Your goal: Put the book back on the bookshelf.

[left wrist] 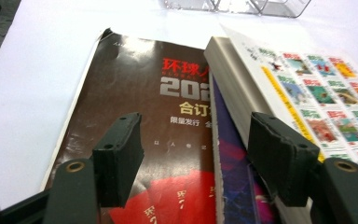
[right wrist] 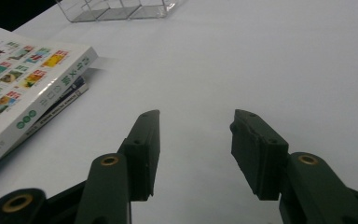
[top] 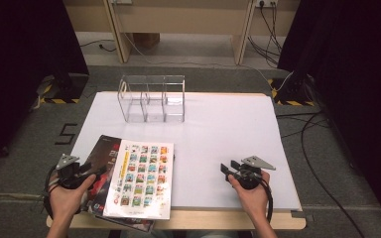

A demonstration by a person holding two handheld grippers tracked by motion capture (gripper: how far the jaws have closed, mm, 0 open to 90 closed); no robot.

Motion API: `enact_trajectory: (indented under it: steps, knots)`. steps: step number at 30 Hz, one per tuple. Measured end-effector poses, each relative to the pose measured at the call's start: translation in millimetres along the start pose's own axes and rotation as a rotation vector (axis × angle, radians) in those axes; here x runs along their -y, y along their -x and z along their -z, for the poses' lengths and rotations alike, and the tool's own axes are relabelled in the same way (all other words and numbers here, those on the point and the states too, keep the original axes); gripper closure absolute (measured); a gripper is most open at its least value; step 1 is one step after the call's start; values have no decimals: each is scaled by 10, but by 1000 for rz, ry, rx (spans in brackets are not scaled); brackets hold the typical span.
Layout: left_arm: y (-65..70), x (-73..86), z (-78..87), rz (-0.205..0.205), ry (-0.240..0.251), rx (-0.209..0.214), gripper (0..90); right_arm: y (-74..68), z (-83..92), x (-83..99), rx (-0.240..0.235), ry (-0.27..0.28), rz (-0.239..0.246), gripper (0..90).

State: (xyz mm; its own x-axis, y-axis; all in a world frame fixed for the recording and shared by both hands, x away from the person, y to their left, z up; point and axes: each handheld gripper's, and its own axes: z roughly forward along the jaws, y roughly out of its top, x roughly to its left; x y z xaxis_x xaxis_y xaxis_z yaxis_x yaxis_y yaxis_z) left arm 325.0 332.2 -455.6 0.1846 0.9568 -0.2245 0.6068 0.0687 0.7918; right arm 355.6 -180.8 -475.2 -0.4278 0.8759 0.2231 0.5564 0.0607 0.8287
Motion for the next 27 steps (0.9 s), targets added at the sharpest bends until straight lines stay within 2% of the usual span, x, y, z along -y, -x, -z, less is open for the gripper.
enact_trajectory:
  steps: [4, 10, 11, 16, 17, 19, 21, 22, 23, 24, 25, 27]
  knots:
    - [23, -28, 18, 2, -5, 18, 370, -82, -22, -34, -30, -11, 15, 534]
    - [44, -107, 8, 26, -20, 63, 424, -122, -73, -96, -67, -30, 30, 567]
    - [50, -123, 2, 34, -20, 71, 435, -140, -107, -133, -89, -45, 40, 609]
    - [101, -198, -25, 31, -55, 104, 532, -204, -173, -201, -109, -70, 69, 677]
    - [143, -238, -13, 44, -61, 141, 548, -251, -201, -228, -114, -78, 81, 704]
    - [197, -275, 4, 32, -65, 169, 548, -304, -234, -252, -126, -87, 89, 722]
    - [216, -288, -2, 30, -79, 180, 544, -334, -247, -264, -128, -90, 92, 727]
    - [240, -290, -41, 37, -107, 203, 547, -408, -278, -293, -144, -96, 94, 734]
    - [253, -286, -62, 27, -120, 208, 551, -435, -288, -303, -149, -98, 96, 734]
    - [253, -286, -62, 27, -120, 208, 552, -435, -288, -303, -149, -98, 96, 734]
    - [268, -266, -117, 17, -158, 194, 553, -505, -323, -331, -166, -111, 110, 729]
    - [276, -234, -167, 11, -185, 191, 567, -541, -355, -347, -177, -122, 109, 721]
